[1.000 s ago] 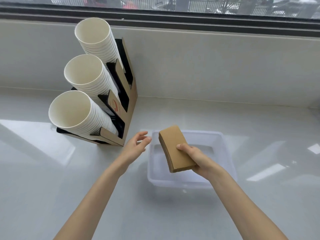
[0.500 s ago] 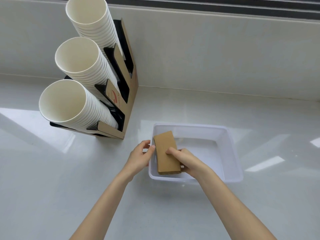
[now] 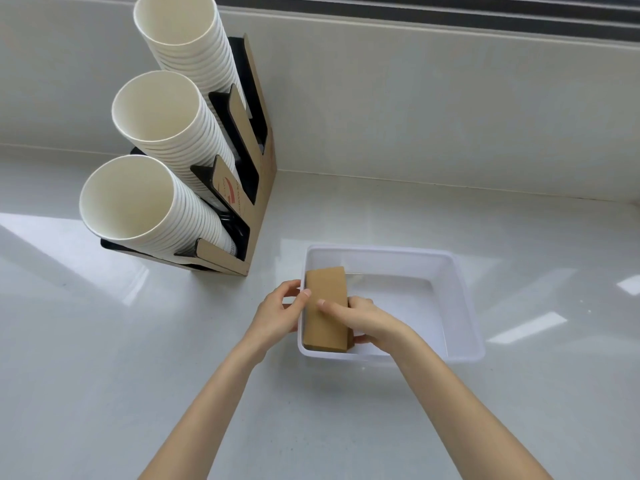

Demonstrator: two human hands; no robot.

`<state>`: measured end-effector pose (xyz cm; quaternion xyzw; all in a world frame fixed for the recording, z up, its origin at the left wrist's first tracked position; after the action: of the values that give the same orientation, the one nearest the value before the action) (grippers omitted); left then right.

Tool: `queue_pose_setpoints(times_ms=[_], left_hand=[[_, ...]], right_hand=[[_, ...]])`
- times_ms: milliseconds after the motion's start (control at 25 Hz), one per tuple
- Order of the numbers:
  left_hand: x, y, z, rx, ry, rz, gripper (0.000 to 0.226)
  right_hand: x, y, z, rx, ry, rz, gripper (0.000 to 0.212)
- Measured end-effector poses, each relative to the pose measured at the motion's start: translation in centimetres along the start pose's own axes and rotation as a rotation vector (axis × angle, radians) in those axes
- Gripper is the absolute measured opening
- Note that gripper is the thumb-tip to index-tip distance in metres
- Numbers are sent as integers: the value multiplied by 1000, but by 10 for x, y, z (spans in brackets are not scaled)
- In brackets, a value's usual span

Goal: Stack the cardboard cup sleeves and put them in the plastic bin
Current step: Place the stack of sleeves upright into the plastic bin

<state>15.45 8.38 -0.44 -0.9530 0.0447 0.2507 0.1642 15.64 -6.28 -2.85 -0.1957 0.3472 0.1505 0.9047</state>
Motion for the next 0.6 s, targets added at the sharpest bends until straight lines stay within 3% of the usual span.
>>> queue_pose_setpoints(times_ms=[160, 360, 480, 600], left_hand=[[0, 0, 2, -10, 5, -2, 44], [-1, 0, 3, 0, 1, -12, 46], [-1, 0, 3, -17, -5, -4, 45], [-1, 0, 1, -12, -14, 11, 45]], right_hand=[[1, 7, 1, -151, -6, -45, 73], [-1, 14, 3, 37, -32, -27, 93], [1, 11, 2, -23, -50, -48, 78], [-2, 6, 1, 24, -36, -54, 82]])
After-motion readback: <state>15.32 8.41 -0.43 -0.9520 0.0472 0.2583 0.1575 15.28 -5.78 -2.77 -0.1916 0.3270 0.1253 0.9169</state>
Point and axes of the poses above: each hand's wrist, its own x-axis towards the middle knuckle, its own y-axis out of the palm, z = x × y, the point moved 4 cm from there along x, towards the middle knuckle, and after that the axes turned 4 degrees about -y, right-handed, at the moved point
